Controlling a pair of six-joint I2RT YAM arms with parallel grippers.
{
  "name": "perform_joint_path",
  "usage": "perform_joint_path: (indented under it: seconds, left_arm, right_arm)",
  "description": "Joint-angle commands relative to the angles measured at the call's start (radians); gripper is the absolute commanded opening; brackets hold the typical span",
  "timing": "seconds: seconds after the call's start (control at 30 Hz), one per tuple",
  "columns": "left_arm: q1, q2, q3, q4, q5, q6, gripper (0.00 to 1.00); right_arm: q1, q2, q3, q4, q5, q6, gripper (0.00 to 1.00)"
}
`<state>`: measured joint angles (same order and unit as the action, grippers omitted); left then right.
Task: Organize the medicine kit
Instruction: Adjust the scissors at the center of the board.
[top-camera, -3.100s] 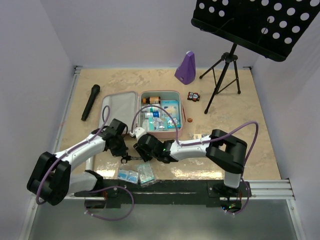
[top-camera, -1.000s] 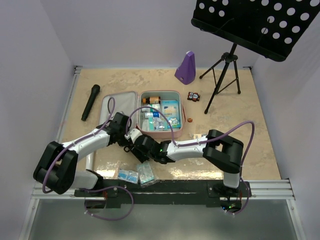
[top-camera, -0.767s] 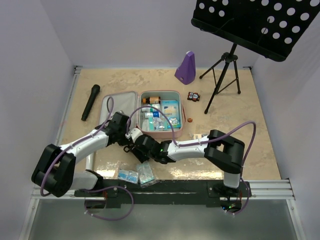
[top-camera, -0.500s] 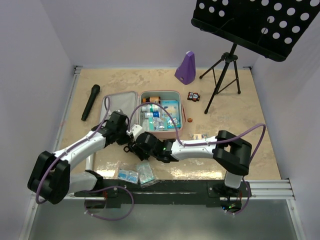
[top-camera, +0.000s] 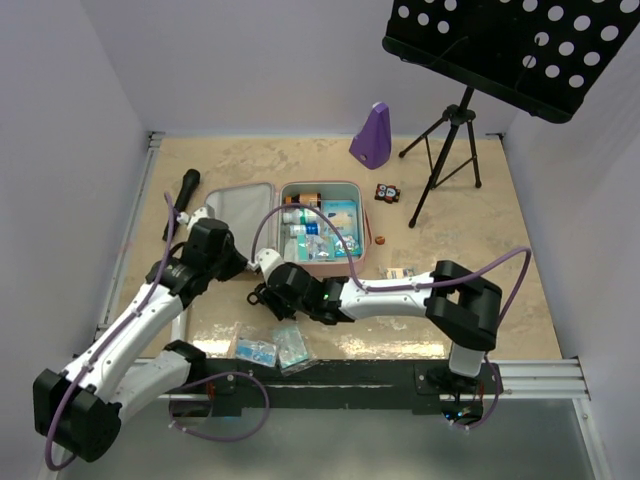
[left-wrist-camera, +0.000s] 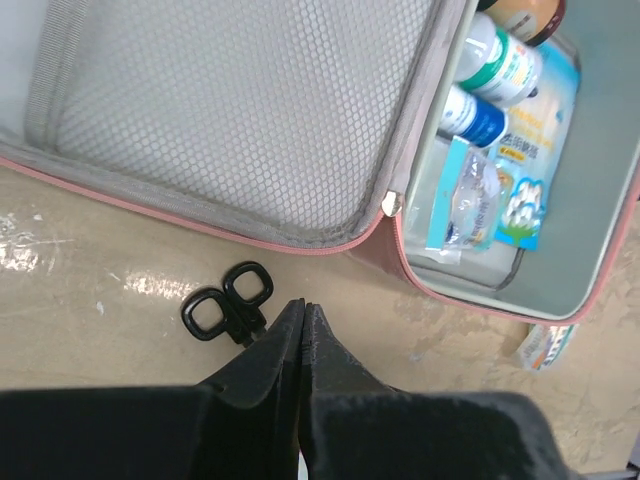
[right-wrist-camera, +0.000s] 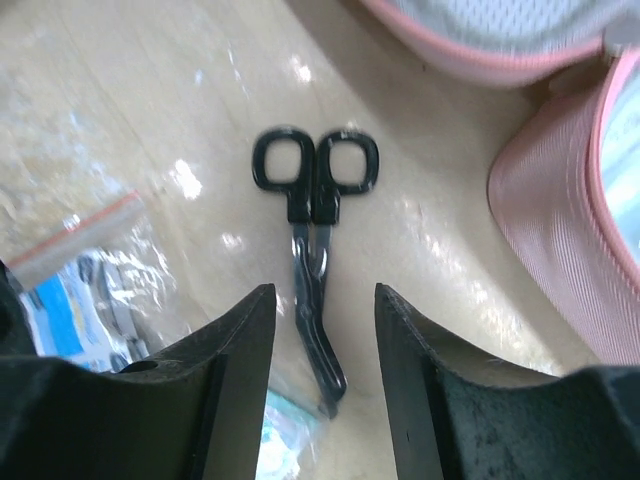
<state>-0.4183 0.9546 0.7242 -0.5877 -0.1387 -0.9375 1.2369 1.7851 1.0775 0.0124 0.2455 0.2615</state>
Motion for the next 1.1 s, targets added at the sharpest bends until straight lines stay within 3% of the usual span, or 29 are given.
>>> perform_joint_path:
  seconds: [0.0, 0.27, 0.53, 0.73, 0.8, 1.07]
  left_arm:
    - [0.013, -0.095, 0.055, -0.061, -0.070, -0.056, 0.06]
    - [0.015, -0.243, 0.038, -0.090, -0.127, -0.092, 0.07]
    - [0.015, -0.255, 0.035, -0.116, -0.141, -0.092, 0.08]
    - [0.015, -0.277, 0.043, -0.136, -0.173, -0.106, 0.08]
    - [0.015, -0.275, 0.043, -0.142, -0.183, -0.113, 0.16]
    - [0.033, -0.235, 0.012, -0.109, -0.167, -0.113, 0.17]
  right_arm:
    - [0.006, 0.040, 0.107, 0.020, 0.015, -0.019, 0.47]
    - [0.006, 0.166, 0.229, -0.005, 0.006, -0.030, 0.41]
    - [0.007, 0.269, 0.301, -0.058, 0.046, -0.018, 0.31]
    - [0.006, 0.296, 0.302, -0.078, 0.063, 0.001, 0.35]
    - [0.006, 0.290, 0.292, -0.071, 0.064, 0.007, 0.38]
    - [0.006, 0.165, 0.213, -0.019, 0.031, 0.016, 0.47]
